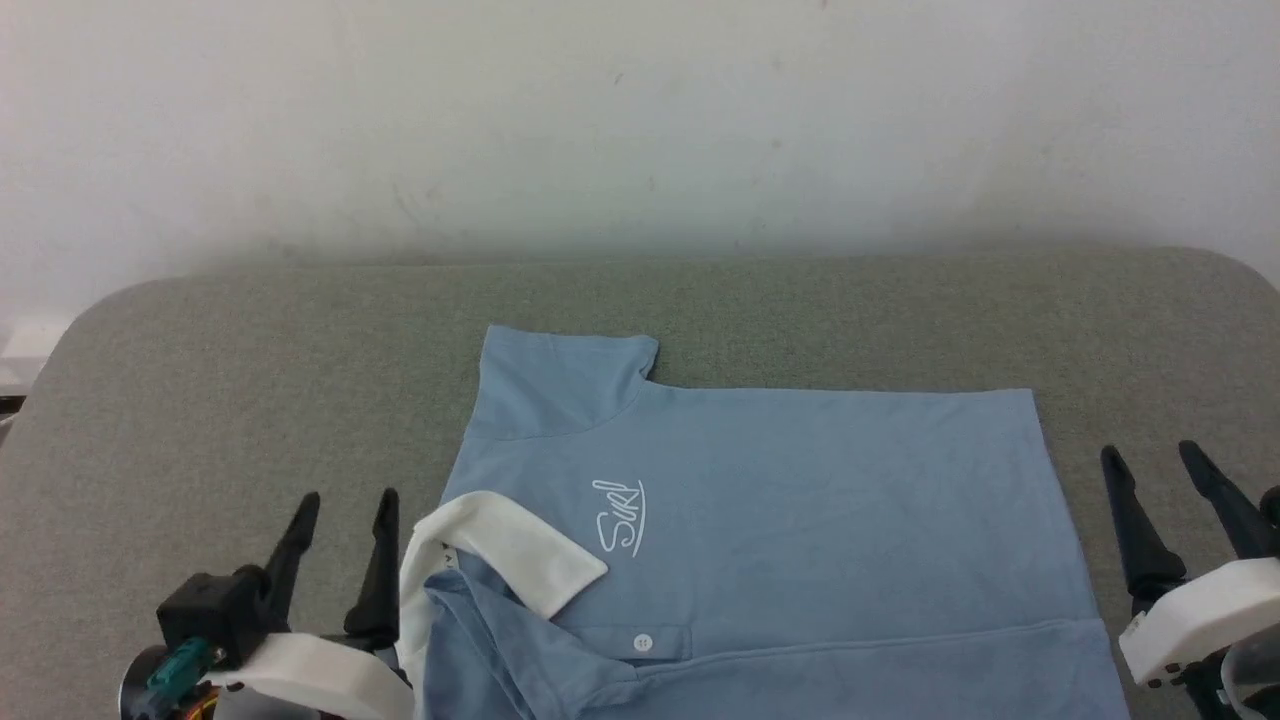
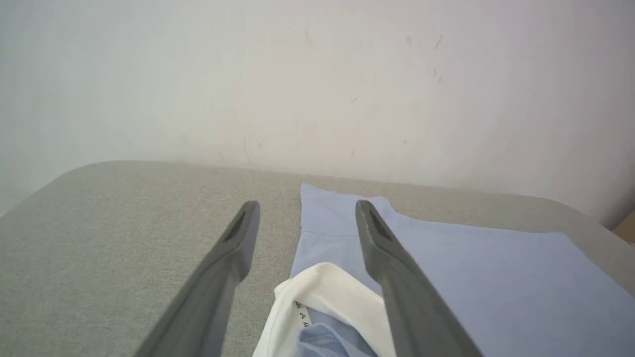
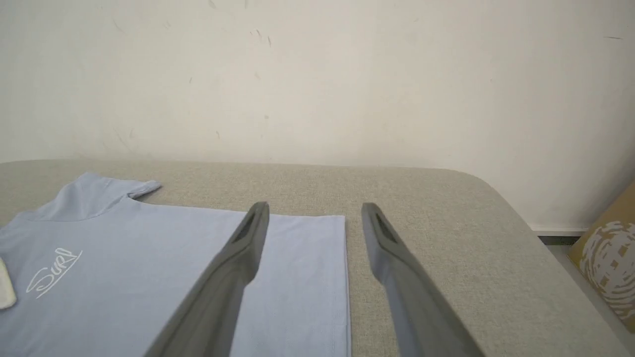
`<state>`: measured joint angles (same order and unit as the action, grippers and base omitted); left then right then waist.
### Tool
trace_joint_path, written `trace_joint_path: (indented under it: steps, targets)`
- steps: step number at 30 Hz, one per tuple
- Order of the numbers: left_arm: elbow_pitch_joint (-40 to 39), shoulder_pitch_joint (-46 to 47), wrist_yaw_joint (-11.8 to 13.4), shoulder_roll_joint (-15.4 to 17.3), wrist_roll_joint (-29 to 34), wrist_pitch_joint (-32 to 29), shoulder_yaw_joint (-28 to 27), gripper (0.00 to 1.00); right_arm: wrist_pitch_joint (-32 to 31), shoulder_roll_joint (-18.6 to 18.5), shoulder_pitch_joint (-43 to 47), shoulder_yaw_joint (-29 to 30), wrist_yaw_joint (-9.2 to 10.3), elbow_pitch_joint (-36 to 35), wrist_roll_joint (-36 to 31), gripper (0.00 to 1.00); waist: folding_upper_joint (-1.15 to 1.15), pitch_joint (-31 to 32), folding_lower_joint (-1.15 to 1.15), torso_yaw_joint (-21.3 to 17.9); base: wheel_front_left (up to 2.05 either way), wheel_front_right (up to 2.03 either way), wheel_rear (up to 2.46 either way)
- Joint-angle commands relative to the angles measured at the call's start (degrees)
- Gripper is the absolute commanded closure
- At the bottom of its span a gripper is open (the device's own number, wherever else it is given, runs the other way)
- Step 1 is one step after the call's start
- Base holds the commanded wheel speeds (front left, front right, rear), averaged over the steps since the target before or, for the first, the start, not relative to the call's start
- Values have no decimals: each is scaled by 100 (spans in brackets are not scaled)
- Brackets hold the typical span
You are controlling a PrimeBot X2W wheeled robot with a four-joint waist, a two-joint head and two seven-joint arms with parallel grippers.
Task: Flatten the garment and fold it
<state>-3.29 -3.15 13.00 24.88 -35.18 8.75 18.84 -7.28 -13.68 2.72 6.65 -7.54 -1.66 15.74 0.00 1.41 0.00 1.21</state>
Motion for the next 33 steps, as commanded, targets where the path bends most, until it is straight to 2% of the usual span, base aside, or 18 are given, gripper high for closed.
trace_joint_path:
  steps: [1,8,12,14,17,19,22,26,30,33]
  targets:
    - [72,111,-40,-16,167,271,-32,0,270,20,-57,-52,5,-33,-39,0,0,-38,0,-34,0,0,0]
    - [205,398,-386,-265,530,613,-192,0,1286,277,-137,-236,5,-77,-193,0,0,-442,0,-216,0,0,0]
    - [371,895,-623,-247,779,620,-143,0,1574,536,-238,-310,5,-31,-277,0,0,-856,0,-324,0,0,0]
    - [590,1230,-643,-220,801,508,-162,0,1629,650,-287,-333,5,-17,-327,0,0,-1084,0,-409,0,0,0]
    - [1026,1818,-634,-4,870,-62,-169,0,1691,772,-427,-490,5,-70,-395,0,0,-1500,0,-647,0,0,0]
    - [1304,2305,-767,194,923,-492,-113,0,1708,802,-529,-598,5,-76,-500,0,0,-1750,0,-796,0,0,0]
    - [1687,3075,-1067,418,964,-1208,52,0,1766,875,-679,-617,5,-51,-533,0,0,-2073,0,-960,0,0,0]
    - [2223,4058,-1646,694,717,-2477,231,0,1810,971,-912,-716,5,50,-484,0,0,-2392,0,-1168,0,0,0]
    - [2603,4958,-1900,917,385,-3646,321,0,1892,1022,-1107,-802,5,127,-475,0,0,-2626,0,-1323,0,0,0]
    - [2850,5480,-1977,1031,102,-4402,374,0,1971,1051,-1203,-820,5,157,-370,0,0,-2775,0,-1421,0,0,0]
